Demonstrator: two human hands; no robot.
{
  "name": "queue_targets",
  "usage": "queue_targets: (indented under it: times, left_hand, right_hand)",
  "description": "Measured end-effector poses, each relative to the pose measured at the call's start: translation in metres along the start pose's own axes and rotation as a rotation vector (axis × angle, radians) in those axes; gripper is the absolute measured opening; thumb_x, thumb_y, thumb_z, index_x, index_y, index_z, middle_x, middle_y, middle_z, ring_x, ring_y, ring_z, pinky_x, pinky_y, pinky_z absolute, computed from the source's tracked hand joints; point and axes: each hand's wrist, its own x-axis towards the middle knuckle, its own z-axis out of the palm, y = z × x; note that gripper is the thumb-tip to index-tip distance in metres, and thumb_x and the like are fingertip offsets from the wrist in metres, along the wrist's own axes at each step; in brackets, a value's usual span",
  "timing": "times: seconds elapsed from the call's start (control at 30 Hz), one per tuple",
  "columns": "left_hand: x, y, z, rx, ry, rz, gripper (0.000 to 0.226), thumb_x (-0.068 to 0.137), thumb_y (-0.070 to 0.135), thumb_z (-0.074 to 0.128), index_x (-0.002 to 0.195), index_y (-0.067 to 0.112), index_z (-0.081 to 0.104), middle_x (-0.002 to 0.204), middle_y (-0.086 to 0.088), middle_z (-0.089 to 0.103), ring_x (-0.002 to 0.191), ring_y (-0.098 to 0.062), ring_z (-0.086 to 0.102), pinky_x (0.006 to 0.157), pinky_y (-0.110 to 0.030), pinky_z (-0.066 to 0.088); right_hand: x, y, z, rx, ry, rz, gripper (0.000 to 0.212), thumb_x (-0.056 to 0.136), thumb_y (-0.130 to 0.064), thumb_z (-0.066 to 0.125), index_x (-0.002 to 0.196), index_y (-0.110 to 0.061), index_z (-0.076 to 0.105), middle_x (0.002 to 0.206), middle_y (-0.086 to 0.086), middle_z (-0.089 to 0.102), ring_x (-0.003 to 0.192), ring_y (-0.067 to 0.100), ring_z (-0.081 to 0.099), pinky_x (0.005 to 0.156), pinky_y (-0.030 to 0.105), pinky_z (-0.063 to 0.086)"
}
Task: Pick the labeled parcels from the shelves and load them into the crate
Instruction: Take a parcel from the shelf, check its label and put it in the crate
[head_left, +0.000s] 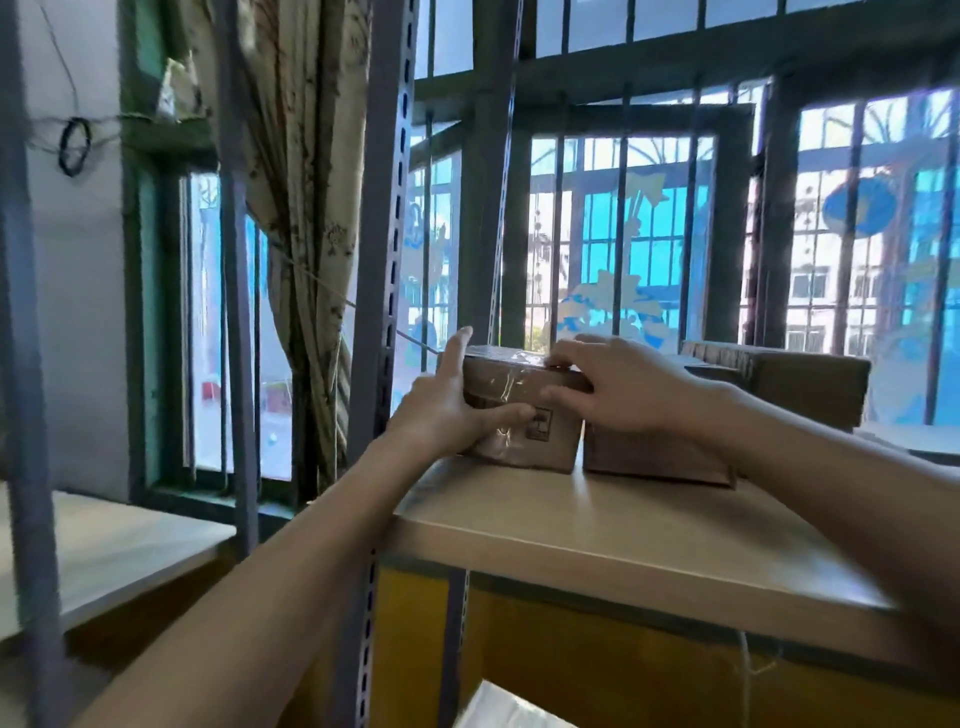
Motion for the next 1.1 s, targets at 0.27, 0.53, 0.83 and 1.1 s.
queue_targets:
  times: [0.27,0.53,0.83,1.1]
  left_hand:
    - [0.014,0.02,-0.016,-0.189,0.216,0.036,0.069,0.065,0.063,0.067,0.117,0.028,0.039,0.11,0.002,0.061,0.096,-0.021,0.061,0.087,-0.039,0.052]
    - [0.034,0.062,-0.034,-0.64,0.384,0.132,0.061,0.082,0.055,0.052,0.128,0.016,0.044,0.11,0.008,0.055,0.096,-0.005,0.056,0.079,-0.027,0.044]
    - [0.029,0.059,-0.031,-0.522,0.301,0.416,0.033,0.096,0.024,0.044,0.129,0.029,0.042,0.134,0.005,0.05,0.118,-0.012,0.052,0.095,-0.033,0.046]
    - [0.024,0.059,-0.041,-0.444,0.589,0.371,0.029,0.094,0.03,0.048,0.122,0.021,0.045,0.104,0.012,0.056,0.097,-0.006,0.058,0.081,-0.029,0.05]
  right_hand:
    - [-0.005,0.009,-0.012,-0.038,-0.024,-0.005,0.129,0.059,-0.064,0.071,0.143,-0.031,-0.022,0.155,0.0,-0.017,0.143,0.029,0.008,0.114,0.044,0.013]
    - [0.005,0.021,-0.025,0.61,0.704,0.163,0.053,0.084,-0.016,0.065,0.133,-0.019,0.043,0.136,0.008,0.044,0.12,0.023,0.047,0.102,0.023,0.038]
    - [0.004,0.024,-0.032,0.742,0.882,0.23,0.048,0.088,-0.027,0.06,0.132,-0.02,0.041,0.117,-0.01,0.055,0.098,-0.001,0.047,0.081,0.012,0.042]
    - [0.006,0.017,-0.034,0.933,0.761,0.183,0.073,0.088,-0.025,0.059,0.145,-0.02,0.014,0.14,0.01,0.038,0.104,0.01,0.047,0.07,-0.003,0.039]
